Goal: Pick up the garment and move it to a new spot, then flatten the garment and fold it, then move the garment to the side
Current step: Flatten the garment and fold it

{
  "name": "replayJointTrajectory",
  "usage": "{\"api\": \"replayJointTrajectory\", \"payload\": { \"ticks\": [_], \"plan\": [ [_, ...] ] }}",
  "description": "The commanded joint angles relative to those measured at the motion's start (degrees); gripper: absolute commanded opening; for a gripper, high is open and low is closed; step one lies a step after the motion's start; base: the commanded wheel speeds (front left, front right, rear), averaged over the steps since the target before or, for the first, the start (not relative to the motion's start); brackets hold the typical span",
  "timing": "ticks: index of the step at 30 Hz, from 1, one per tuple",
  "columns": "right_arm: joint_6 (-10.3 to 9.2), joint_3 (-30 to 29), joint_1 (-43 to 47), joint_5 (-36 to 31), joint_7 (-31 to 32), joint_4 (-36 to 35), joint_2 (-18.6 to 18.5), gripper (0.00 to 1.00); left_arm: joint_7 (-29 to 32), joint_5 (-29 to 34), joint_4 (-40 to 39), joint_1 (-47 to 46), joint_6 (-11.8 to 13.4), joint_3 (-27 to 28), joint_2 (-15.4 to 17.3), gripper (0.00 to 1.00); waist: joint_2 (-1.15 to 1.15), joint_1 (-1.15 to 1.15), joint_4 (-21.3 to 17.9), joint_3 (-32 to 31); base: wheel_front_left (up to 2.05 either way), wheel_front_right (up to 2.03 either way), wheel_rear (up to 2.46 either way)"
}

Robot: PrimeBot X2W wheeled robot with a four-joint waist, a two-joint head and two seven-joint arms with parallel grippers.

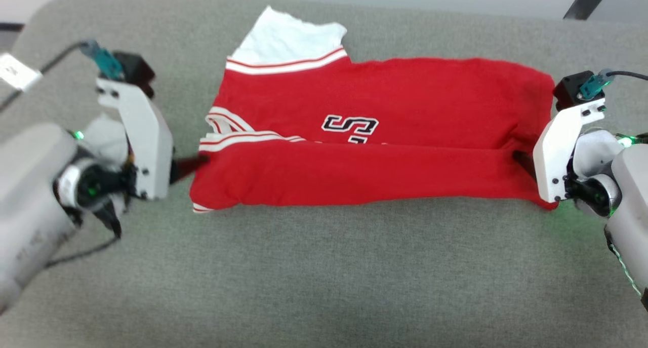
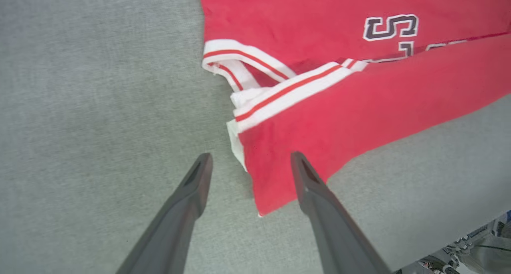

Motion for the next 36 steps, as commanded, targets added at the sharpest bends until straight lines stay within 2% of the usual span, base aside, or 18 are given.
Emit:
{"api": "replayJointTrajectory", "payload": {
  "ticks": [1,7,10,18,22,27,32,36],
  "plan": [
    [0.02,0.2,0.3,0.4,-0.9,-0.4,-0.4,1.0,-0.4,-0.5,-0.5,0.9,0.5,0.2,0.4,1.0,0.0,0.0,0.2,-2.2,0.0,0.0,0.0],
    [0.02,3.1,0.9,0.1,-10.9,-4.9,-3.2,1.0,-2.9,-1.1,-6.2,6.1,2.8,-0.6,2.0,1.0,0.0,0.0,-0.2,-5.7,0.0,0.0,0.0],
    [0.02,2.4,2.4,-0.3,-16.6,-7.3,-4.9,1.0,-4.4,-0.9,-7.7,8.2,3.4,-1.0,2.5,1.0,0.0,0.0,-0.6,-6.9,0.0,0.0,0.0],
    [0.01,-4.5,11.1,-5.1,-31.2,-17.2,-6.6,1.0,-9.5,-0.7,-7.5,11.8,2.4,-0.5,3.3,1.0,0.0,0.0,-3.0,-7.8,0.0,0.0,0.0],
    [0.01,-10.7,17.9,-10.5,-36.5,-24.4,-4.9,1.0,-11.8,-0.1,-5.9,12.6,1.4,-0.1,3.5,1.0,0.0,0.0,-4.6,-7.3,0.0,0.0,0.0],
    [0.0,-19.5,27.6,-17.9,-41.1,-35.9,0.3,1.0,-12.3,0.5,-3.7,12.9,0.5,-0.4,3.9,1.0,0.0,0.0,-6.3,-5.9,0.0,0.0,0.0],
    [0.0,-24.7,37.2,-23.7,-42.1,-47.5,6.9,1.0,-11.4,0.3,-1.9,12.7,0.3,-0.5,4.7,1.0,0.0,0.0,-7.7,-3.9,0.0,0.0,0.0],
    [0.0,-25.8,42.7,-25.4,-41.0,-54.8,11.8,1.0,-10.5,-0.9,-0.2,12.9,0.6,-0.2,4.8,1.0,0.0,0.0,-8.6,-1.8,0.0,0.0,0.0]
  ]
}}
